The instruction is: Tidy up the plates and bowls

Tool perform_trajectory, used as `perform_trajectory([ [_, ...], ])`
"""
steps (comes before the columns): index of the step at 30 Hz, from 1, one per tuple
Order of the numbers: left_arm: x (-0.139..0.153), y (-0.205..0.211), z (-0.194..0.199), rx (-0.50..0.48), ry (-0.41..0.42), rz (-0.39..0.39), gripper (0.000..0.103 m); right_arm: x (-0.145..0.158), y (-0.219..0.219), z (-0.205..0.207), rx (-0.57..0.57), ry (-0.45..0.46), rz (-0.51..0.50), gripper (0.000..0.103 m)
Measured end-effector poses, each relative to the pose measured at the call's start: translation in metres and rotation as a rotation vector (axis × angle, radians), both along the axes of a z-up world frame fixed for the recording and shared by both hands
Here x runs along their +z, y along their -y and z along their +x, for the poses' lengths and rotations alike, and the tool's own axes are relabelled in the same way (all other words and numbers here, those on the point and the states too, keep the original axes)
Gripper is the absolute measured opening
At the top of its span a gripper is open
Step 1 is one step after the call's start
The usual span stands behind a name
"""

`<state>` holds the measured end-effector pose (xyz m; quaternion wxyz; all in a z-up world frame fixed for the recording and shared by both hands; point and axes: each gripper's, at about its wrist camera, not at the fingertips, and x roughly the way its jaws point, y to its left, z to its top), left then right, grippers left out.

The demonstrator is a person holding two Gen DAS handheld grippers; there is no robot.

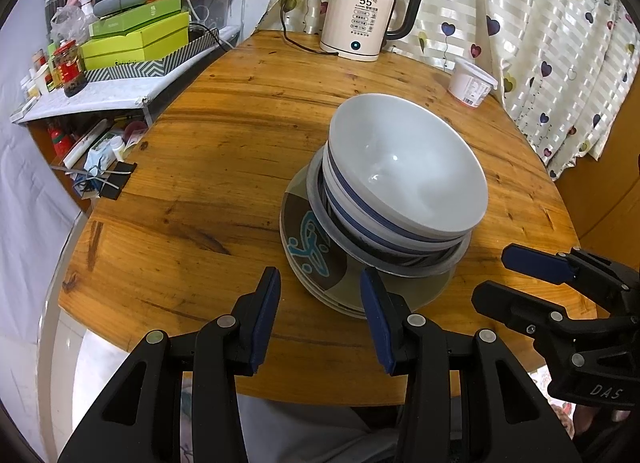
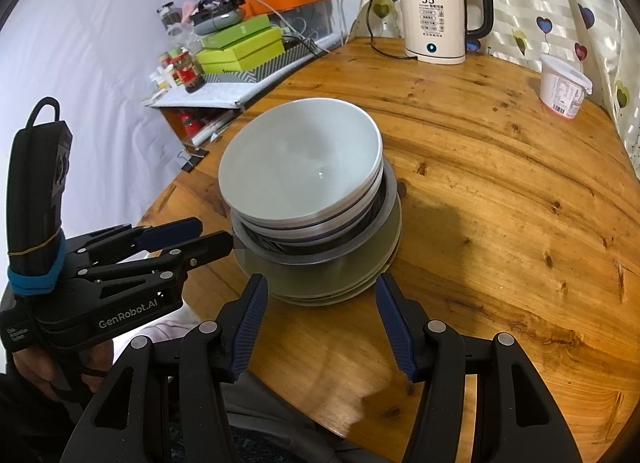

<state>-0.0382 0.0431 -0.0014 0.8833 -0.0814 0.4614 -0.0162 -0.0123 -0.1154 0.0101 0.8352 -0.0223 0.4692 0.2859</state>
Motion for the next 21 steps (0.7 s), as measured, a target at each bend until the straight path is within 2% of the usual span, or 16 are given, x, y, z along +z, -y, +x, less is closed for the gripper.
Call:
perform_trajectory([
  [21, -0.0043, 0.0037, 0.0018, -0.003, -0.010, -0.005, 0.043, -0.0003, -0.0008, 0.0007, -0.001, -0.004, -0.001, 0.057],
])
